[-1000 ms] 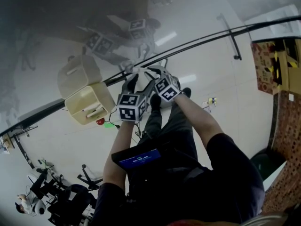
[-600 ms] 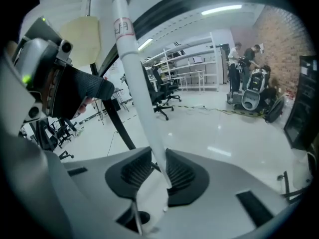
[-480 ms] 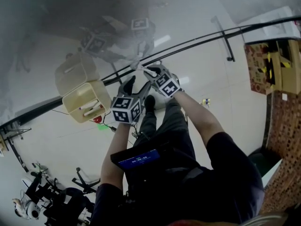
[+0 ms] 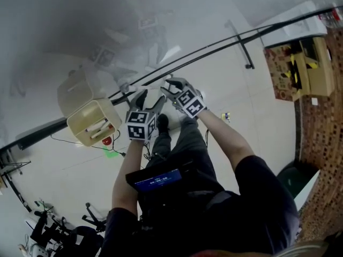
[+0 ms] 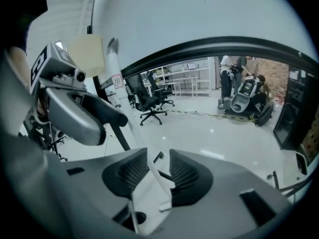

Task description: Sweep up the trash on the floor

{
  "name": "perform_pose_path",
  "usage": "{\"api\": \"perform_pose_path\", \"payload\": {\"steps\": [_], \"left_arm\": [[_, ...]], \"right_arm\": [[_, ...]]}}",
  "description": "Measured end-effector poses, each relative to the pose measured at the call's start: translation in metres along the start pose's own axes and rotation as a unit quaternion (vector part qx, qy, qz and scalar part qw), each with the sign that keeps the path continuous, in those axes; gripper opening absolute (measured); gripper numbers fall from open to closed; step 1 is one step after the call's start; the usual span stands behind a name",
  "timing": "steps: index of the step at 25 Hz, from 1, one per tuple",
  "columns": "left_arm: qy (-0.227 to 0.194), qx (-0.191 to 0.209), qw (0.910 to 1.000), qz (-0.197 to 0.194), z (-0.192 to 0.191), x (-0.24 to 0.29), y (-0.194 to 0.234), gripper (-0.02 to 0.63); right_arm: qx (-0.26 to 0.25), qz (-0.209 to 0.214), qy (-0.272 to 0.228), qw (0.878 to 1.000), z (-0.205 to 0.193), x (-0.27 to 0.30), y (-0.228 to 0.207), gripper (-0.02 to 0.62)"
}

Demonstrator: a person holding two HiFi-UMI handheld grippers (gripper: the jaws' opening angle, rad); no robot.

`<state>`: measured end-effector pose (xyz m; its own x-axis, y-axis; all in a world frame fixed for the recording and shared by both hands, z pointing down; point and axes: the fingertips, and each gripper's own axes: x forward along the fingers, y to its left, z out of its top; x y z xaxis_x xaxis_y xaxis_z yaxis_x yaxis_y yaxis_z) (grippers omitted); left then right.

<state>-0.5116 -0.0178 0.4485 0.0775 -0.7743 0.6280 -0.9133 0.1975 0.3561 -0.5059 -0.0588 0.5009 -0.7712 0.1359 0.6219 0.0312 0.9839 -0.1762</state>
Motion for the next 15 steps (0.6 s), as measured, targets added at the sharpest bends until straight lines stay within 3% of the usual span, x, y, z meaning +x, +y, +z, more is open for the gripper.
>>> {"api": "perform_pose_path", "payload": {"steps": [4, 9, 13, 14, 15], "left_arm": [[0.030, 0.016, 0.9992, 0.022, -0.016, 0.001, 0.011, 0.293], [0.047, 0.024, 0.9986, 0.000, -0.042, -0.002, -0.001, 0.293], [0.036, 0.027, 0.9985, -0.031, -0.038, 0.001, -0.020, 0.293], [0.033, 0.033, 0.9980, -0.042, -0.034, 0.003, -0.026, 0.282], [0.029, 0.042, 0.9973, -0.052, -0.028, 0.005, -0.033, 0.199]], "right_arm": [[0.007, -0.002, 0.009, 1.000, -0.011, -0.010, 0.003, 0.164], [0.003, 0.003, 0.017, 1.000, -0.019, -0.009, 0.010, 0.164], [0.003, -0.004, 0.015, 1.000, -0.016, -0.017, 0.007, 0.164], [0.006, -0.011, 0.015, 1.000, -0.016, -0.022, 0.003, 0.164], [0.009, -0.020, 0.014, 1.000, -0.016, -0.028, -0.002, 0.164]]}}
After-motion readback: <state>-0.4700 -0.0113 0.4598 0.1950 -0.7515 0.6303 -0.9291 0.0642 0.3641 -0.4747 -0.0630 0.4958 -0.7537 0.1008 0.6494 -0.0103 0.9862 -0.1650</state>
